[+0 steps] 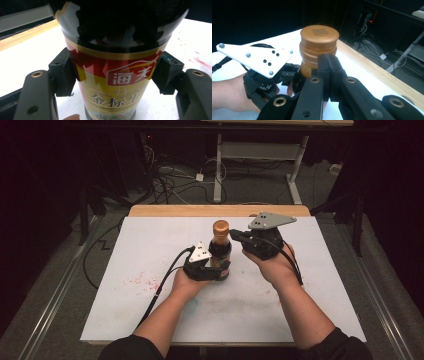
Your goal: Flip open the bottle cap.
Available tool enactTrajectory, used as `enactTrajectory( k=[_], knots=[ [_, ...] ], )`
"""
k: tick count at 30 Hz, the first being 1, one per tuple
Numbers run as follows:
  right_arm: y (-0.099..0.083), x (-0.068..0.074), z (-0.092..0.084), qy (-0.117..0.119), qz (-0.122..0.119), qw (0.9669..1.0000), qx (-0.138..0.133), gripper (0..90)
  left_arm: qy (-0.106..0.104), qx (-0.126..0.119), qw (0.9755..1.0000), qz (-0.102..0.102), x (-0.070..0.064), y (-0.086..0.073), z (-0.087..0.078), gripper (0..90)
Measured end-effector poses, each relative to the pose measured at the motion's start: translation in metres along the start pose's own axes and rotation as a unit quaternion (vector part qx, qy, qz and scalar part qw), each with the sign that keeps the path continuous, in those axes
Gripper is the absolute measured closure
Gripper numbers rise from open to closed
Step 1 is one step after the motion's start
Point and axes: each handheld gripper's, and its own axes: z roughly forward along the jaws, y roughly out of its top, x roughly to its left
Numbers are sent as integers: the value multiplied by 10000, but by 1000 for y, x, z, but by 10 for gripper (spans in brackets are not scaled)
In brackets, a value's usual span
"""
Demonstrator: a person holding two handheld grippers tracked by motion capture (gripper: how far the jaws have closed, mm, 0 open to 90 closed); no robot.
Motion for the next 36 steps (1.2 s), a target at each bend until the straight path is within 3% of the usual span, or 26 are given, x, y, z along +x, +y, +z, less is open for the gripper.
enactTrajectory(
  k=[1, 3, 4, 5, 15, 16, 17, 18, 19, 20, 21, 22, 23, 29, 30, 31, 36],
  knots=[
    [1, 0, 0, -17, 3, 10000, 24, 900, -72, -204, 9995, -223, -4, 0, 2, 289],
    [2, 1, 1, -23, -14, 10000, 50, 900, -68, -208, 9995, -226, -4, 0, 2, 289],
    [2, 1, 1, -23, -14, 10000, 50, 900, 4, 1, 10000, 9, 0, 0, 0, 289],
    [4, 1, 1, -30, -38, 10000, 63, 900, -65, -204, 9995, -222, -4, 0, 2, 290],
    [7, 3, 0, -35, -26, 10000, 11, 900, -82, -240, 9994, -231, -3, -1, 2, 290],
    [6, 2, 0, -51, -34, 10000, 15, 900, -7, -38, 10000, 2, 0, -1, 0, 289],
    [5, 1, -1, -40, -6, 10000, 27, 900, -6, -33, 10000, 1, 0, -1, 0, 289],
    [3, 0, -1, -35, 6, 10000, 52, 900, -80, -237, 9994, -223, -3, -1, 2, 290],
    [2, 0, -2, -41, -2, 10000, 78, 900, -80, -256, 9994, -241, -3, -1, 2, 290],
    [2, 0, -2, -26, -1, 9999, 98, 900, -79, -260, 9993, -241, -3, -1, 2, 290],
    [1, 0, -2, -25, -8, 9999, 112, 900, -6, -60, 10000, -4, 0, -1, 0, 290],
    [2, 1, -3, -24, -30, 9999, 130, 900, 2, -74, 10000, -25, 0, -1, 0, 290],
    [2, 1, -3, -18, -46, 9999, 133, 900, -70, -261, 9994, -232, -4, -2, 2, 289],
    [8, 4, -1, -14, -125, 9996, 269, 900, -60, -274, 9994, -227, -4, -2, 2, 290],
    [9, 4, -1, 6, -128, 9995, 282, 900, 21, -158, 9998, -108, -2, -2, 0, 290],
    [9, 4, 0, 2, -137, 9994, 317, 900, -54, -274, 9993, -236, -4, -2, 2, 290],
    [11, 3, 1, 23, -133, 9992, 375, 900, -48, -296, 9992, -258, -4, -2, 2, 290]
  ],
)
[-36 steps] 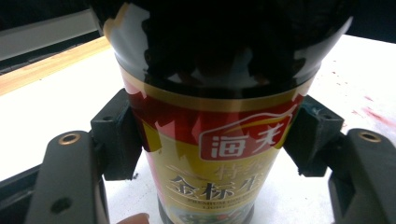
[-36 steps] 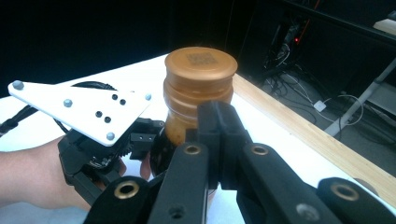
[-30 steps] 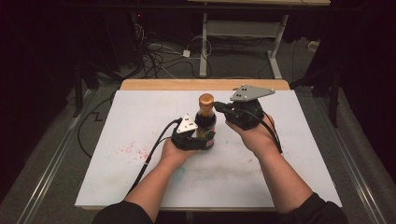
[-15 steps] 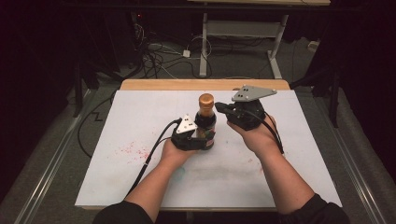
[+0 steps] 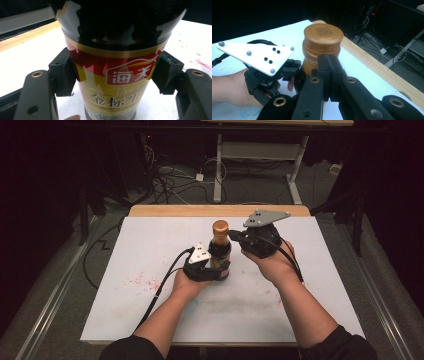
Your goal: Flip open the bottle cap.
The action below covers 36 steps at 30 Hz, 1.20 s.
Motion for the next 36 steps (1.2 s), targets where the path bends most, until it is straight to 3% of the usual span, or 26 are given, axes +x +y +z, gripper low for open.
enactTrajectory(
  k=[12, 36],
  knots=[
    [4, 1, 0, -11, -17, 10000, 9, 900, 30, 0, 10000, 12, 0, 0, 0, 291],
    [12, 0, -2, -96, 70, 9995, -285, 900, 51, 10, 10000, 43, 0, 0, 0, 292]
  ],
)
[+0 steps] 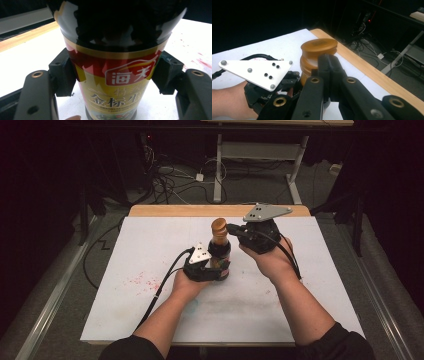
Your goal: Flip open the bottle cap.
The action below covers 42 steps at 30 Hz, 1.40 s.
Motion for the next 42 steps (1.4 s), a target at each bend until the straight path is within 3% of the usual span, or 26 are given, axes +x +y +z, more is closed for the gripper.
enactTrajectory(
  k=[30, 34, 42],
  knots=[
    [17, 5, 7, -131, -11, 9992, -367, 900, 1, -30, 10000, -75, 2, 1, -2, 295],
    [20, 5, 6, -152, 12, 9987, -485, 900, -29, 21, 10000, 62, 0, 0, -3, 297],
    [22, 5, 11, -185, 37, 9984, -526, 900, -14, 24, 10000, 52, 1, 0, -4, 297]
  ],
)
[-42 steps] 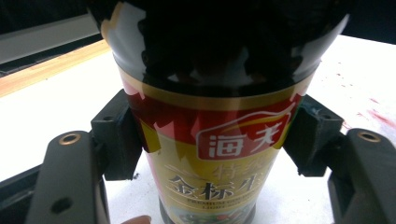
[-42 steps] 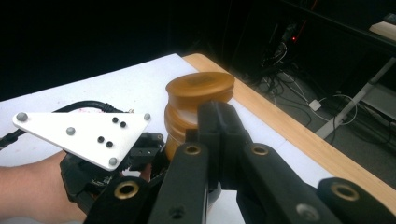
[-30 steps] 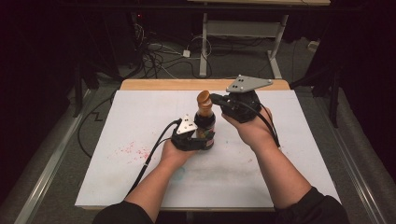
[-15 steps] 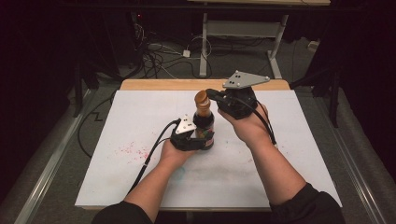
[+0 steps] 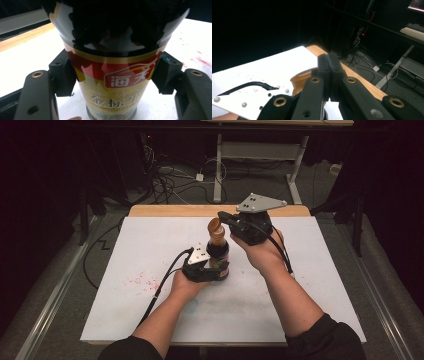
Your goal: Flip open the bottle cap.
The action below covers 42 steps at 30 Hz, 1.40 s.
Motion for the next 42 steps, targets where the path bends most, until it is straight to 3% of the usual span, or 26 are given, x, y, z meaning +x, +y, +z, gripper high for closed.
enactTrajectory(
  k=[5, 6, 7, 9, 11, 14, 15, 17, 19, 32, 42],
  knots=[
    [4, 1, 2, 24, 30, 9999, -124, 900, -7, -6, 10000, 45, -1, -1, 1, 298],
    [6, 2, 2, 54, 46, 9998, -168, 900, 79, -1, 10000, 56, -3, -2, 2, 298],
    [9, 4, 3, 67, 0, 9998, -197, 900, -36, 15, 9999, 154, -5, -3, 3, 298],
    [15, 13, 7, 166, -125, 9996, -164, 900, -39, 58, 9995, 319, -9, -4, 6, 297],
    [19, 22, 16, 128, -379, 9992, 25, 900, 23, 76, 9998, 182, -8, -2, 8, 296],
    [19, 25, 20, 203, -306, 9993, -26, 900, -20, 0, 9999, -110, 0, 1, 4, 294],
    [19, 25, 19, 207, -309, 9993, -26, 900, -33, 2, 10000, -70, -1, 0, 4, 293],
    [17, 23, 18, 220, -250, 9994, -35, 900, 39, 61, 10000, 66, 0, -1, 4, 292],
    [15, 21, 15, 202, -215, 9996, -37, 900, -45, -33, 10000, -58, -1, -1, 5, 291],
    [-14, -5, -16, -25, -13, 10000, 40, 900, -47, -23, 10000, -65, -1, -1, 4, 287],
    [-43, -21, -21, -108, 217, 9995, 210, 900, -53, -25, 9999, -91, 0, -1, 4, 285]
  ],
)
